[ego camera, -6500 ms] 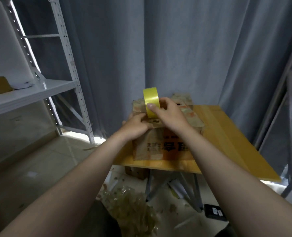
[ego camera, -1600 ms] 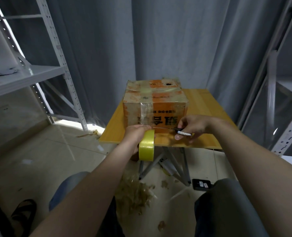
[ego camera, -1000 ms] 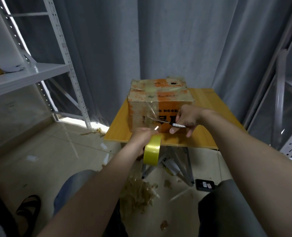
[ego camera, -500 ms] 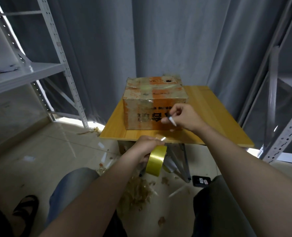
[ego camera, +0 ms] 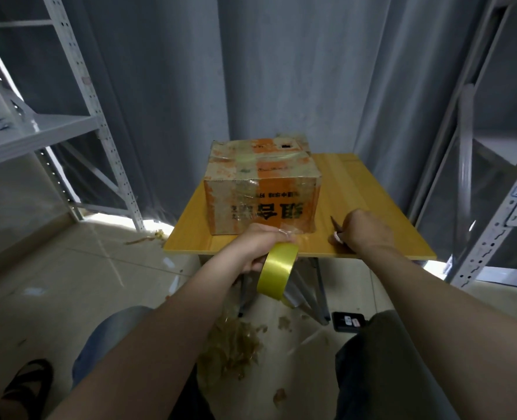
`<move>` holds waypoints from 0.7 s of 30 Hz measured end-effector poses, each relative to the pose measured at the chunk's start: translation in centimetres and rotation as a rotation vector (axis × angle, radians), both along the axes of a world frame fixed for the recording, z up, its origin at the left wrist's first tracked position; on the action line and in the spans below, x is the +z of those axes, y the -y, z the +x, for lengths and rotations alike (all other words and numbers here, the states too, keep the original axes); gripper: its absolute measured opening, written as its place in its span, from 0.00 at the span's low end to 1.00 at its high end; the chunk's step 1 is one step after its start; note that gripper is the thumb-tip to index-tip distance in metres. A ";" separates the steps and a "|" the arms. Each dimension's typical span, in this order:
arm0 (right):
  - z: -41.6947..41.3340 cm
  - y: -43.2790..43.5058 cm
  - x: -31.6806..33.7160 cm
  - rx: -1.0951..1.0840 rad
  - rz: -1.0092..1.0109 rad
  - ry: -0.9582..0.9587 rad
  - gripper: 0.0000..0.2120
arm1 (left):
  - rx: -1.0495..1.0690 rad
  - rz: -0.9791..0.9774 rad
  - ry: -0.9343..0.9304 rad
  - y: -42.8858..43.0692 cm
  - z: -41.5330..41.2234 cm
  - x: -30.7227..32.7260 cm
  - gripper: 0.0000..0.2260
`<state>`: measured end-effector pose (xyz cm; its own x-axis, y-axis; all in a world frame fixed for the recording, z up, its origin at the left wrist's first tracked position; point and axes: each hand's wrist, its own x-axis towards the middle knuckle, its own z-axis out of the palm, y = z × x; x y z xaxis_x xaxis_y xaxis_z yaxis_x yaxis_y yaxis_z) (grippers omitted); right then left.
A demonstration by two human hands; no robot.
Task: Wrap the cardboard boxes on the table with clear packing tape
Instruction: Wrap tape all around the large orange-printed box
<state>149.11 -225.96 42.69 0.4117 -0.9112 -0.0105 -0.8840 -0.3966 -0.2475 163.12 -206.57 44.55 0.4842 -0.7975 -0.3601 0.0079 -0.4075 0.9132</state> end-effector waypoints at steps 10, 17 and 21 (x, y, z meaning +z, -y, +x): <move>6.5 -2.5 8.5 0.265 -0.381 0.581 0.10 | -0.083 0.063 0.036 -1.2 2.5 0.7 0.09; 15.6 -5.9 9.6 0.874 -0.308 0.230 0.35 | -0.159 0.074 0.010 -1.8 4.7 0.0 0.09; 16.9 -6.1 8.3 0.850 -0.487 -0.008 0.47 | -0.197 0.054 0.000 -1.7 6.0 -1.0 0.10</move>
